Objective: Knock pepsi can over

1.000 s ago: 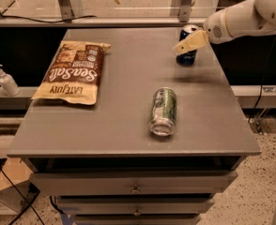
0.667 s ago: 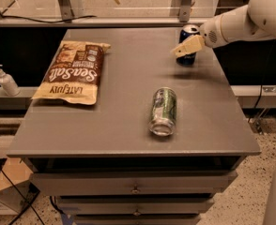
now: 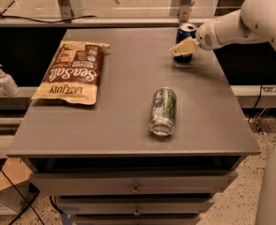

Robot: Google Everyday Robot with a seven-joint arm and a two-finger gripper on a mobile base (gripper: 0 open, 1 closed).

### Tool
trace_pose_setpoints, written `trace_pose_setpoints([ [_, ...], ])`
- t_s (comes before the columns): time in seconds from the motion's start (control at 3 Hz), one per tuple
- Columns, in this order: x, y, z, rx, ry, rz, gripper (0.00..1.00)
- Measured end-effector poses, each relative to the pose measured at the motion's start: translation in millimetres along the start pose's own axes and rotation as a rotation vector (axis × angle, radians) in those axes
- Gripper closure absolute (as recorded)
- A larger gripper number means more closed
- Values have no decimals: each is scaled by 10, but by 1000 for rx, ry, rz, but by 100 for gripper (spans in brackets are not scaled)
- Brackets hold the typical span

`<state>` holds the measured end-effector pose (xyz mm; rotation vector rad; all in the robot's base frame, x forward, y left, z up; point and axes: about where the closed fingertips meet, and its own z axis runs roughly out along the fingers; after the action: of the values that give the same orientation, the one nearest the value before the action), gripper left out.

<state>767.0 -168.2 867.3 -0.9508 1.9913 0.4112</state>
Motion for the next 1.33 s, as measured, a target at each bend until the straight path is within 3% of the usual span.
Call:
trace_pose_setpoints([
  [0.33, -153, 103, -36, -9, 18, -60, 62],
  [0.67, -405, 340, -66, -27, 49, -189, 86],
  [1.0, -518, 582, -87, -40, 160, -352, 100],
  [1.33, -389, 823, -32, -79, 343, -512, 82],
])
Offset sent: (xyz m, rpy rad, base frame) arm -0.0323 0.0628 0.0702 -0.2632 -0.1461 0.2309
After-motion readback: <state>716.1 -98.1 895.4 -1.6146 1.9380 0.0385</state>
